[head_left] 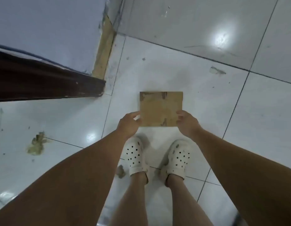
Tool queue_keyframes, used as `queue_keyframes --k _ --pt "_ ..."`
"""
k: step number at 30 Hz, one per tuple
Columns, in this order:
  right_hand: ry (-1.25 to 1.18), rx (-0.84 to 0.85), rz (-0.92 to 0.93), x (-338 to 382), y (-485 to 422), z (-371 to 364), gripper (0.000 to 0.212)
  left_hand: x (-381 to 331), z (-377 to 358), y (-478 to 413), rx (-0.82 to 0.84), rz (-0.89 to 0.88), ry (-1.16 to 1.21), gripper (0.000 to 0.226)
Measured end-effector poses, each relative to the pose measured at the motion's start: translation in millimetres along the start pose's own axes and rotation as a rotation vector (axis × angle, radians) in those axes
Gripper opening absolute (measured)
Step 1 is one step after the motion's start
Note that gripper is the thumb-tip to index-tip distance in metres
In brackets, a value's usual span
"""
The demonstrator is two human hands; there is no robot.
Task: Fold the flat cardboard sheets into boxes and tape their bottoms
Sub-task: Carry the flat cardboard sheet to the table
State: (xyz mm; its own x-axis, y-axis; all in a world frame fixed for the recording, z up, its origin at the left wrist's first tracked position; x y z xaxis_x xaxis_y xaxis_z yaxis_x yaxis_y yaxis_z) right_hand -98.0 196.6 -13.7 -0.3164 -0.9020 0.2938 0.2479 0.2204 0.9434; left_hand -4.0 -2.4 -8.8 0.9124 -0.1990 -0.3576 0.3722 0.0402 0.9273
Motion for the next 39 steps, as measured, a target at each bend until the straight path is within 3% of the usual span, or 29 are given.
queue_keyframes --k 4,12,14,18,24,27,31,39 --pt "-0.175 -0.026 -0.010 -21.7 -35.3 -14.1 0.054 22.5 -7.7 -36.5 0.031 0.106 0.158 0.066" --pt "-0.376 -0.026 -0.019 -44.8 -89.0 -19.1 0.049 41.3 -21.1 -101.0 -0.009 0.166 0.283 0.066" --pt "-0.444 0.001 -0.037 -47.3 -100.2 -16.2 0.055 39.8 -25.2 -112.8 0.008 0.187 0.292 0.058" --pt "-0.479 0.042 -0.066 -53.2 -113.3 -19.7 0.032 37.8 -42.4 -120.8 0.065 0.162 0.408 0.057" --pt "-0.512 0.019 -0.176 -52.8 -119.8 -15.7 0.071 42.2 -53.3 -113.4 -0.019 0.125 0.498 0.015" --pt "-0.568 -0.044 -0.145 -48.5 -109.6 -11.7 0.073 37.8 -46.1 -99.4 -0.013 0.089 0.601 0.019" --pt "-0.680 -0.158 -0.154 -37.2 -75.6 -10.1 0.053 33.7 -29.5 -66.3 -0.010 0.085 0.613 0.019" --pt "-0.576 -0.157 -0.114 6.6 41.4 9.4 0.055 -21.7 -0.5 43.5 -0.044 0.031 0.629 0.019"
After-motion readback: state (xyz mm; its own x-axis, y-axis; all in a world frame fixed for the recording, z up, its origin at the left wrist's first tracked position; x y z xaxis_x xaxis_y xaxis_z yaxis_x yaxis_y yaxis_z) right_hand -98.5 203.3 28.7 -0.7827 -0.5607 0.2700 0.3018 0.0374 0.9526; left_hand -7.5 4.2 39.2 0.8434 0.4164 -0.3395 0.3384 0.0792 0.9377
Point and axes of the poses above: each hand's wrist, its own y-axis away from the middle knuckle, its own z-axis out of the back of the hand, x = y × z, the point moved 1 cm from there along -y, towards the middle knuckle, and after that the axes turned 12 degrees about x, right-handed, at the moved point
